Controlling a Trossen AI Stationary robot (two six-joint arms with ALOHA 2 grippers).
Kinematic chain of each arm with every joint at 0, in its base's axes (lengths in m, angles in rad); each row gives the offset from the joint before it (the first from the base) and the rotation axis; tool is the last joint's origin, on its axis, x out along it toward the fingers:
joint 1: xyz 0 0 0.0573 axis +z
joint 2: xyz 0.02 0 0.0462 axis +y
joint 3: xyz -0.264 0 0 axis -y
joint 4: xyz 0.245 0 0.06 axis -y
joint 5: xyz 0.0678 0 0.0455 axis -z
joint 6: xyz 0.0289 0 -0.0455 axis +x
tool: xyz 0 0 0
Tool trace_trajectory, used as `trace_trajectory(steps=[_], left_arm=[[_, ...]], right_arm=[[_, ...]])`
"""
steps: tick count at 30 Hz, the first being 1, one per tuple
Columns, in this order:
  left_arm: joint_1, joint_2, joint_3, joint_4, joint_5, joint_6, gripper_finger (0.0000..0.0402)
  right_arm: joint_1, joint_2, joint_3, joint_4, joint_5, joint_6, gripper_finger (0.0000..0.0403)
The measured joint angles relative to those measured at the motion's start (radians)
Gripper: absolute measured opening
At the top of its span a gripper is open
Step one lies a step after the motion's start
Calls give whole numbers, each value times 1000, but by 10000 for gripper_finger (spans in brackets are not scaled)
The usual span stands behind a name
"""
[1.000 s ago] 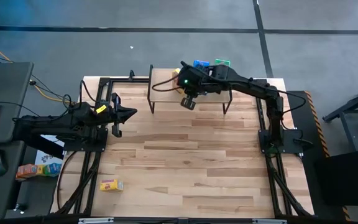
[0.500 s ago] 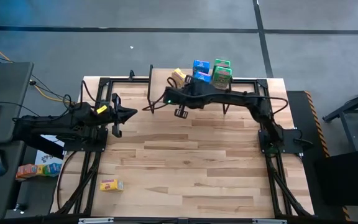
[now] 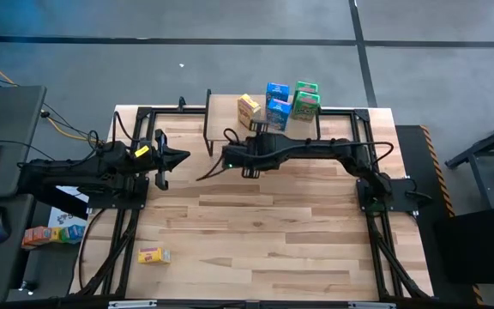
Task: Stack cereal on shelf
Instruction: Adjust the Yellow cereal box to be next to the blue cereal boxes
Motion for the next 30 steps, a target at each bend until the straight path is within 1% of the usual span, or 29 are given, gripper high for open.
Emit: trace_trajectory(steps=[2,3,5,7,9,11,13,15,19,21,23,26,30], left_arm=[[0,0,0,-6,0,-10,0],[0,0,0,-17,0,-16,0],[0,0,0,-34,0,-18,0],[0,0,0,-41,0,-17,0],[0,0,0,-34,0,-16,0],[0,0,0,1,0,-1,0],[0,0,0,38,0,16,0],[0,0,0,59,0,17,0],[0,0,0,52,0,19,0],[0,0,0,52,0,20,0],[0,0,0,52,0,20,0],[0,0,0,55,0,20,0],[0,0,0,55,-8,38,0]], right_arm=[[13,-13,-43,25,35,0,0],[20,-34,-93,31,52,5,0],[30,-103,-232,80,78,33,0],[40,-207,-414,161,100,53,0],[51,-315,-582,303,105,26,0],[59,-416,-721,486,57,-24,0],[67,-493,-824,692,3,-96,0],[72,-544,-907,850,-22,-179,0],[45,-576,-1011,1068,-38,-300,0],[18,-572,-1039,1143,-74,-333,0],[-7,-548,-1043,1198,-87,-341,0],[-43,-513,-1045,1267,-64,-358,0],[-73,-496,-1045,1335,-5,-398,0]])
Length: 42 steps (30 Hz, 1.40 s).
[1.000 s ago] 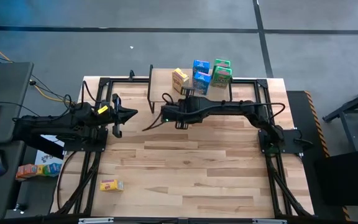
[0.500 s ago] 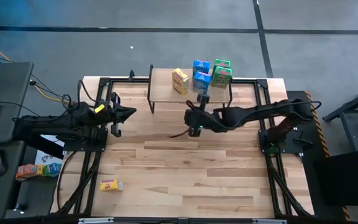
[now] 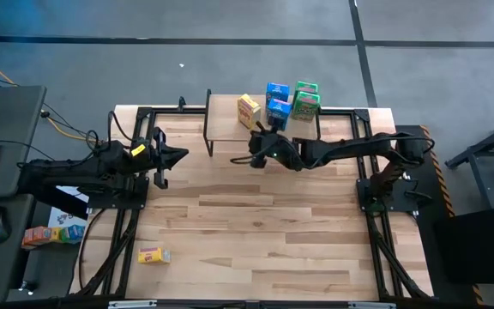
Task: Stack cereal on shelf
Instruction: Adjust the Yellow cereal box to be next to the blue cereal boxes
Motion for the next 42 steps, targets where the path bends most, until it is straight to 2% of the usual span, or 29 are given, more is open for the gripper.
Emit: trace_trajectory(steps=[4,19,42], left_arm=[[0,0,0,-1,-2,7,0],[0,0,0,-2,-2,-2,0],[0,0,0,-2,-1,-2,0]], right_arm=[[-21,0,0,-1,11,3,0],[-17,0,0,-1,-86,0,0],[-21,0,0,-5,-139,-29,0]])
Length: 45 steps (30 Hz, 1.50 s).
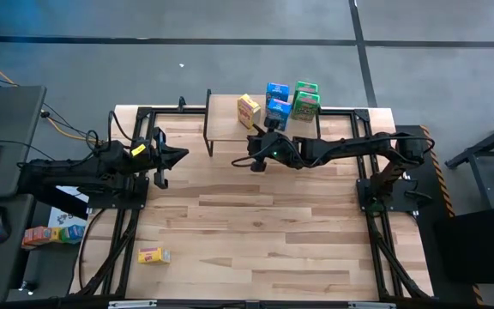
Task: Stack cereal on shelf
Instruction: Adjust the Yellow cereal box to be next to the blue cereal boxes
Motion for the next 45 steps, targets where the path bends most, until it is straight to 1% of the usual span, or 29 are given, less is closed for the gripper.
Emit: trace_trajectory(steps=[8,11,14,20,25,32,38,40,45], left_arm=[[0,0,0,0,0,0,0],[0,0,0,0,0,0,0],[0,0,0,1,0,0,0],[0,0,0,1,-16,4,0],[0,0,0,2,-17,16,0],[0,6,0,2,-18,18,0],[0,20,0,4,-44,19,0],[0,27,0,9,-54,19,0],[0,42,0,11,-67,19,0]], right_arm=[[0,0,0,0,1,-11,0],[0,0,0,0,25,-3,0],[0,0,0,1,26,-2,0],[0,5,0,27,29,-40,0],[0,30,2,81,35,-118,0],[-8,73,2,115,90,-176,0],[-9,87,2,174,216,-246,0],[-9,87,12,162,253,-251,0],[-11,85,44,122,286,-258,0]])
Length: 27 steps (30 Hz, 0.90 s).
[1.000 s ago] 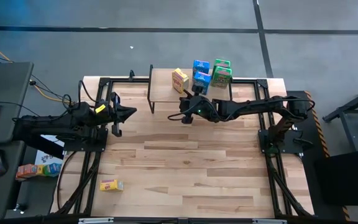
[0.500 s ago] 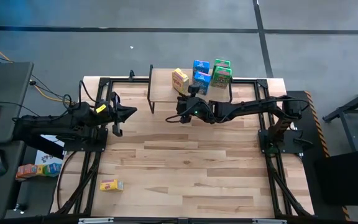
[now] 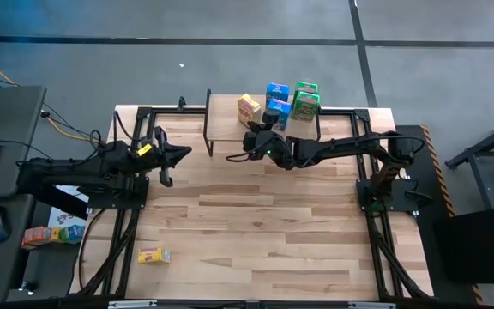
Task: Stack cereal on shelf
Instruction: Adjust the Yellow cereal box to be next to the blue cereal boxes
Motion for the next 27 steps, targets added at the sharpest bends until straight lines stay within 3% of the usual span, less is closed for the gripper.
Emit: trace_trajectory(steps=[13,22,27], left_arm=[[0,5,0,6,0,0,0],[0,5,0,6,0,0,0],[0,5,0,16,0,0,0]], right_arm=[[-36,0,4,-17,39,19,0],[-37,1,4,-145,-24,163,0],[-37,8,4,-118,-37,198,0]])
